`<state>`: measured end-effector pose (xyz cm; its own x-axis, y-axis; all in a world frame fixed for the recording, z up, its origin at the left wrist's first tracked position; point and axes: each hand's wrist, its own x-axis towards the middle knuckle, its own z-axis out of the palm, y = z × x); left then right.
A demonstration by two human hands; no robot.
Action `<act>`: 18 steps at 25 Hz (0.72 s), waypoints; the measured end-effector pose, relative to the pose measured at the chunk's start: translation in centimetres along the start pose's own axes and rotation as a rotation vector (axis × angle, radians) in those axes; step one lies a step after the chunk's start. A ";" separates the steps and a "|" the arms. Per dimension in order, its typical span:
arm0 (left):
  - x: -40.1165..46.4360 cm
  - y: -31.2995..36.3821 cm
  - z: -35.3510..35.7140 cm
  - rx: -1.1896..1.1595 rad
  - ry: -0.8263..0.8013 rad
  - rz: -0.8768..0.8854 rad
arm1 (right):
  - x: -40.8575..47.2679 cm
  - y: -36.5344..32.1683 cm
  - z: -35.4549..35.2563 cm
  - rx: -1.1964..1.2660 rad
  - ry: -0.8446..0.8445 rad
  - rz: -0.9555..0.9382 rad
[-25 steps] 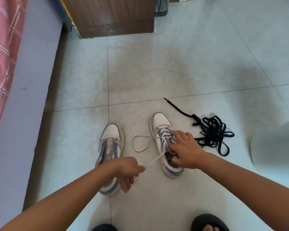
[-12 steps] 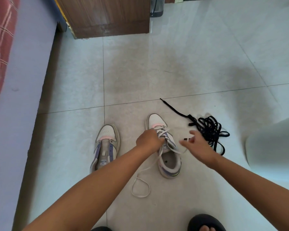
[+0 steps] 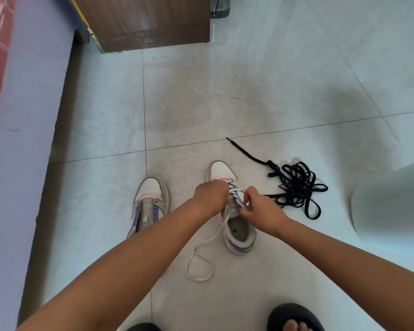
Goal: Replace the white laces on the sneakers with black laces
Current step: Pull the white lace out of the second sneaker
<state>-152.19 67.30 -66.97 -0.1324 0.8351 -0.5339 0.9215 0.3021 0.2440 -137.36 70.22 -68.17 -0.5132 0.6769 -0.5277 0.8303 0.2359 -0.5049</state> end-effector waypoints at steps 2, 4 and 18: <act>0.0 -0.8 0.3 0.002 0.013 0.039 | 0.1 0.1 -0.5 0.146 -0.018 0.008; -0.3 -1.3 0.5 -0.040 0.015 0.066 | 0.9 0.2 -1.3 0.183 -0.011 0.013; -1.3 -1.1 0.9 -0.339 -0.057 -0.088 | 2.5 -0.7 -4.0 0.081 0.052 0.086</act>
<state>-152.73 65.48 -67.27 -0.1764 0.7750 -0.6068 0.7325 0.5151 0.4450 -138.35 74.53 -66.44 -0.4267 0.7282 -0.5363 0.8497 0.1197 -0.5135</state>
